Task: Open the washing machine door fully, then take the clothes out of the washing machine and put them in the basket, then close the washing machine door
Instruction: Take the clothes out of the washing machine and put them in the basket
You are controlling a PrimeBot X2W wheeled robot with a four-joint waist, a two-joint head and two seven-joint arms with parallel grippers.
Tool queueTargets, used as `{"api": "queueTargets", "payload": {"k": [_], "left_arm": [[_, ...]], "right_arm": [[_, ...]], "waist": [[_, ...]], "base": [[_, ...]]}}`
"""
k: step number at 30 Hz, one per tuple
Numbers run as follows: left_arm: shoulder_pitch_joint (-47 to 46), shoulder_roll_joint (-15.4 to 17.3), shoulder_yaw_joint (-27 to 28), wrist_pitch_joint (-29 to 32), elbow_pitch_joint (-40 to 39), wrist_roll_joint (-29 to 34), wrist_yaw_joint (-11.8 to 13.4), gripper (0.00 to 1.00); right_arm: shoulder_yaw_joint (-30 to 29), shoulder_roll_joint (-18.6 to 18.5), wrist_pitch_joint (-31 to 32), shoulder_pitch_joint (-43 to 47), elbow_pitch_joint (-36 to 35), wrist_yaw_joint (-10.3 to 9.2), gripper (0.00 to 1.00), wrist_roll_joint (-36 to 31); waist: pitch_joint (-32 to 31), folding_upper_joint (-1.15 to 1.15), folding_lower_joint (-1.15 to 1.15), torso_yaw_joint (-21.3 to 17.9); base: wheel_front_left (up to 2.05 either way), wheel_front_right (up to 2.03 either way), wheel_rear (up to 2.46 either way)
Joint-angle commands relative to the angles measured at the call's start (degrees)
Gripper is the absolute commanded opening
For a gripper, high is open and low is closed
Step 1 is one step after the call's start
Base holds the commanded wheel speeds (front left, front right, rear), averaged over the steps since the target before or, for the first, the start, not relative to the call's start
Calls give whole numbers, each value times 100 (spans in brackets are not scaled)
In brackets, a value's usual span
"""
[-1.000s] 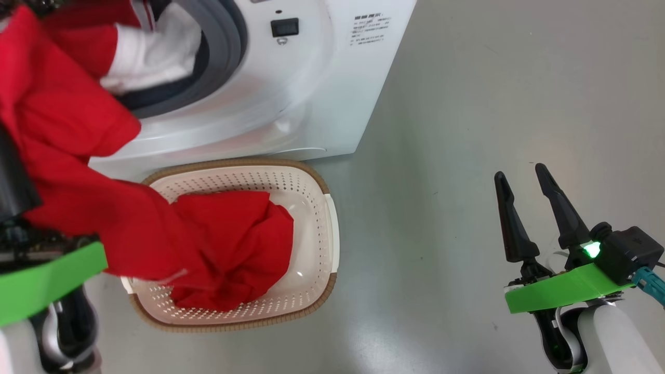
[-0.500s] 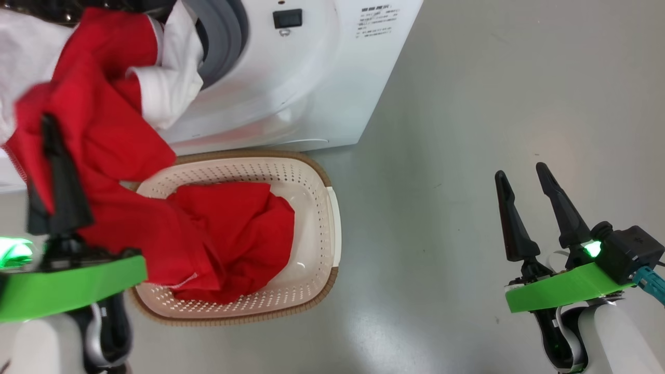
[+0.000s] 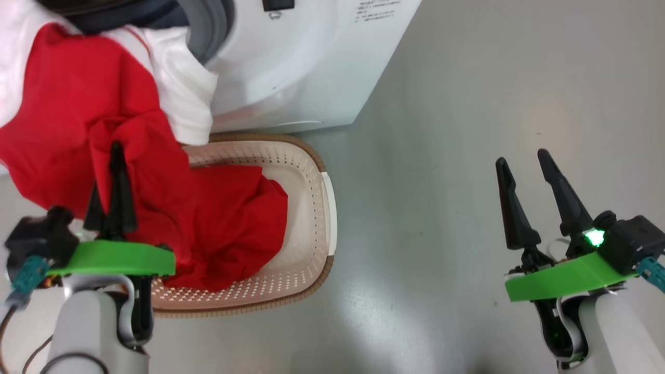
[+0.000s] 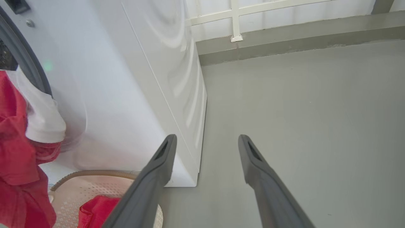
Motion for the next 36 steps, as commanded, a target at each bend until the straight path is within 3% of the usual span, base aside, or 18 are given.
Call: {"api": "queueTargets", "payload": {"k": [1,2,4,6,8,10,13,18,26,36], "left_arm": [[-47,145,144,-28,75,113,-58,0],[-97,145,131,-28,209,164,-75,0],[-198,145,127,-28,427,236,-97,25],[-298,145,129,-28,632,285,-108,44],[-392,145,132,-28,815,322,-115,47],[-475,145,111,-28,987,344,-121,62],[-598,145,80,-28,1205,370,-133,60],[-710,145,19,-28,1531,385,-137,50],[-830,144,-114,-28,2319,347,-135,46],[-949,144,-193,-28,2661,265,-149,49]], "right_arm": [[101,-10,-37,-81,-150,28,100,-3],[101,-7,-37,-92,-154,28,100,-4],[97,-2,-37,-108,-159,28,100,-4],[86,4,-37,-130,-164,28,100,-2],[77,8,-37,-151,-172,28,100,-2],[71,12,-37,-170,-176,28,100,-3],[72,16,-37,-195,-180,28,100,-6],[85,24,-37,-217,-194,28,100,-13],[121,32,-37,-254,-201,28,100,-12],[94,11,-37,-271,-206,28,100,-24]], "waist": [[95,0,0,-26],[122,0,0,-35],[167,0,0,-45],[213,0,0,-53],[254,0,0,-55],[290,0,0,-56],[336,0,0,-59],[408,0,0,-71],[552,0,0,-110],[637,0,0,-99]], "base": [[0,0,0],[0,0,0],[0,0,0],[0,0,0],[0,0,0],[0,0,0],[0,0,0],[0,0,0],[0,0,0],[0,0,0]]}}
